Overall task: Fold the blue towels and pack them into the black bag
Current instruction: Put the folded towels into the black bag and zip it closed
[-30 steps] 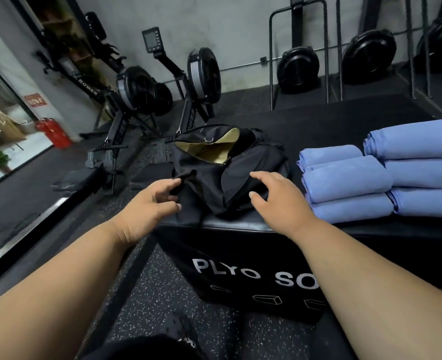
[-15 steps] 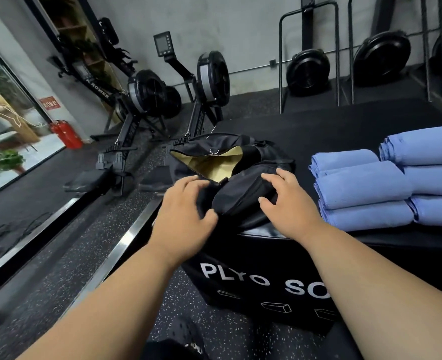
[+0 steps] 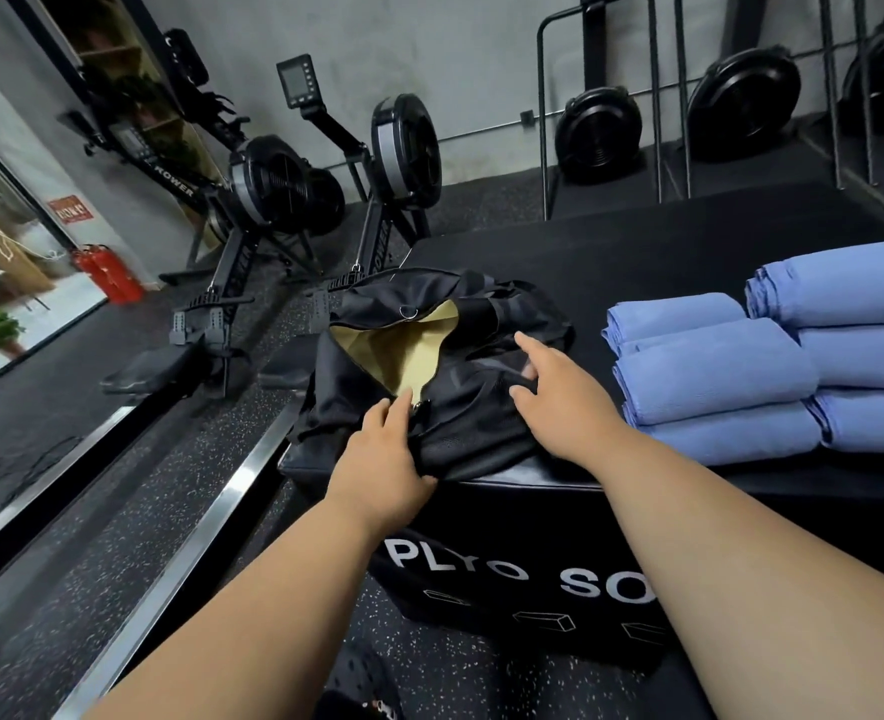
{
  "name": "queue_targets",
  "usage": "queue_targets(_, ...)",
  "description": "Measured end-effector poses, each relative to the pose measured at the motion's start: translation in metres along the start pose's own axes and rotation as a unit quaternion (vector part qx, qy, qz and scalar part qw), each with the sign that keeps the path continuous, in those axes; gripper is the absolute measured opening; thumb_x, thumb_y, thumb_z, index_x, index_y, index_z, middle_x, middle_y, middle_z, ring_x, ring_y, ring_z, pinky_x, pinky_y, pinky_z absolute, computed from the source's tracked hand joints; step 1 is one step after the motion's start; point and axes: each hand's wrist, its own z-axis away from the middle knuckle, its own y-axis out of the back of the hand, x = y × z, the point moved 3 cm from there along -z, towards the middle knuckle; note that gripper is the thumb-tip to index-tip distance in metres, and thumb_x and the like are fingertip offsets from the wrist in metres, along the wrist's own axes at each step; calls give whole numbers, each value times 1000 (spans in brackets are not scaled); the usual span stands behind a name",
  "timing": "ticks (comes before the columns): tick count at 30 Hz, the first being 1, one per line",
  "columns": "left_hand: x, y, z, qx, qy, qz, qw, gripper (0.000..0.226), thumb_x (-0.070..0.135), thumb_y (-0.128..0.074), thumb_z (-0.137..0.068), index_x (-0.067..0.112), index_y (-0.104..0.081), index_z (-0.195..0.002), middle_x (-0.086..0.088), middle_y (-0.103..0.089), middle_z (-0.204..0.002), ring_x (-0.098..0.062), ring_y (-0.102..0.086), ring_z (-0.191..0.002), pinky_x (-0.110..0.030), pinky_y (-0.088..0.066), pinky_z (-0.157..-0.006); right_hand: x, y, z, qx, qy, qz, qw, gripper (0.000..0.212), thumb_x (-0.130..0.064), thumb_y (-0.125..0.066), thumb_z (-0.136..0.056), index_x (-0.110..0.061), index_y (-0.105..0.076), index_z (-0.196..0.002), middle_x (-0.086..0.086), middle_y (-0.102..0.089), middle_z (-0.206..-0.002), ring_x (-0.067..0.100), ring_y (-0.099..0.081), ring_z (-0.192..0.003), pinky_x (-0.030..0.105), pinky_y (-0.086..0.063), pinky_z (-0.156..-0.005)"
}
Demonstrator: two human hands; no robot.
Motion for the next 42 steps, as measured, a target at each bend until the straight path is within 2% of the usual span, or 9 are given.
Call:
queue_targets(4, -11, -3, 5, 64, -1, -24, 998, 102, 26, -77, -81, 31, -19, -165, -7, -20, -171, -36, -40, -146, -46, -33, -121, 5, -3, 2, -28, 3, 42, 999, 34, -26, -60, -103, -28, -66, -136, -5, -57, -123, 18, -61, -108, 32, -47, -90)
queue_targets(8, -15, -3, 20, 179, 20, -31, 983, 112, 31, -84, -72, 31, -21, -164, -9, -10, -172, -37, -24, -152, -54, -21, -126, 9, 5, 11, -30, 3, 65, 997, 22, -28, -60, -101, -29, -70, -120, -8, -62, -114, 19, -61, -104, 32, -46, -85)
queue_targets(12, -21, -14, 40, 206, 141, 280, 927, 140, 29, -96, -67, 40, 4, -164, 6, 12, -172, -17, -2, -157, -42, -13, -129, 15, 22, 28, -15, 13, 62, 998, 15, -26, -60, -100, -29, -68, -112, -12, -60, -100, 15, -57, -96, 29, -39, -79)
queue_targets(16, -20, -32, 32, 90, 149, 498, 849, 157, 18, -101, -65, 39, 22, -161, 8, -44, -155, -6, -51, -135, -34, -35, -120, 17, 31, 45, -13, 22, 45, 999, 13, -24, -59, -102, -31, -66, -111, -14, -54, -98, 12, -55, -93, 28, -39, -80)
queue_targets(20, -18, -32, 25, 83, 98, 454, 882, 123, 6, -97, -69, 29, -16, -158, 20, -62, -129, 13, -62, -111, -34, -44, -114, 15, 36, 62, -20, 26, 46, 998, 10, -23, -55, -102, -31, -61, -103, -14, -52, -94, 15, -57, -90, 36, -48, -85)
queue_targets(23, -27, -29, 20, 61, 99, 377, 919, 119, 20, -100, -65, 34, -23, -154, 24, -66, -119, 9, -63, -108, -42, -49, -112, 14, 40, 74, -28, 25, 50, 998, 10, -25, -54, -103, -31, -60, -107, -16, -50, -94, 13, -56, -91, 34, -47, -85)
queue_targets(31, -30, -11, 11, 85, 101, 264, 955, 145, 40, -96, -65, 51, 14, -160, 5, -70, -130, -28, -67, -117, -43, -54, -97, 15, 47, 95, -25, 25, 37, 999, 17, -15, -54, -98, -32, -59, -97, -12, -62, -80, 7, -57, -75, 23, -42, -65)
queue_targets(39, -45, -13, 19, 100, 142, 279, 944, 150, 43, -96, -64, 50, 20, -158, 4, -68, -136, -22, -67, -119, -37, -52, -98, 6, 45, 89, -5, 35, 19, 999, 18, -33, -60, -97, -39, -52, -112, -6, -61, -77, 7, -58, -77, 29, -50, -71)
queue_targets(42, -43, -11, 26, 99, 126, 295, 942, 146, 36, -96, -69, 45, 16, -162, 16, -66, -130, -12, -65, -111, -32, -50, -95, -2, 40, 86, 23, 43, 11, 999, 30, -48, -63, -94, -43, -52, -121, -13, -56, -87, 1, -56, -83, 19, -43, -70)
